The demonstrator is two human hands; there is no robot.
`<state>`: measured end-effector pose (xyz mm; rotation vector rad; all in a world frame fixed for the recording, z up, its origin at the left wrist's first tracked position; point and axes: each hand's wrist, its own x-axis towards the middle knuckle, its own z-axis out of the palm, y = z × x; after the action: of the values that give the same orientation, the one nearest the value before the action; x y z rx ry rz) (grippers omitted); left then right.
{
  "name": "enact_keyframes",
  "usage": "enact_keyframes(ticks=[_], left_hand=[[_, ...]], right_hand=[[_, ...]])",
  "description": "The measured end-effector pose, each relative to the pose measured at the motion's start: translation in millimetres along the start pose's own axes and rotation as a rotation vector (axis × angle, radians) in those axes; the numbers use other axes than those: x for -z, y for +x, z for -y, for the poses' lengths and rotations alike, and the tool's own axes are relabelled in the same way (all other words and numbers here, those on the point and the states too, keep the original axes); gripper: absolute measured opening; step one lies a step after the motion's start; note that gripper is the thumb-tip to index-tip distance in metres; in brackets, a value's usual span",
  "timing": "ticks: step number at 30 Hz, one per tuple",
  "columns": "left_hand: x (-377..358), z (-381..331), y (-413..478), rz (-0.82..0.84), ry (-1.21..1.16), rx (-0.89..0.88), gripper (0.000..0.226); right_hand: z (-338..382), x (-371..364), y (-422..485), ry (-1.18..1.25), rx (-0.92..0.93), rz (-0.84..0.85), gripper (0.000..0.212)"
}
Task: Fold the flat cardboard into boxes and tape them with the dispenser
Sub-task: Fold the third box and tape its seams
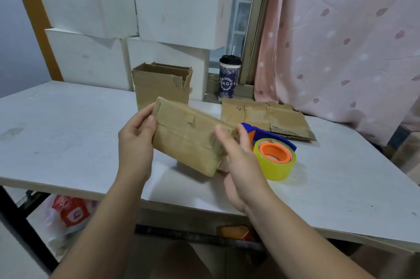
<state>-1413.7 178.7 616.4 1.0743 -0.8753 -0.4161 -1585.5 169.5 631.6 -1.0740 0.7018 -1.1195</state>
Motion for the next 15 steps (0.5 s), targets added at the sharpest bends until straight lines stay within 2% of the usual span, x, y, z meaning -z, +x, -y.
enact_keyframes(ticks=[3,5,7,10,13,15], left_hand=[[2,-8,-7,0.053,0.009,-0.035,0.047],[3,-10,-10,0.062,0.022,-0.025,0.038],[2,-12,-14,0.089,-0.02,0.038,0.023],[1,-13,-18,0.133,-0.016,0.091,0.037],[2,-6,-20,0.124,0.065,0.071,0.046],[4,-3,-22,0.118,0.09,0.075,0.05]], right_hand=[[8,8,6,-0.227,0.187,-0.157,0.038],[10,13,8,-0.382,0.406,-0.208,0.017],[10,14,4,-0.467,0.593,-0.173,0.025],[6,12,-5,-0.554,0.79,-0.054,0.05],[0,9,-6,-0.625,0.746,-0.014,0.078],[-2,9,-4,-0.575,0.635,0.0,0.083]])
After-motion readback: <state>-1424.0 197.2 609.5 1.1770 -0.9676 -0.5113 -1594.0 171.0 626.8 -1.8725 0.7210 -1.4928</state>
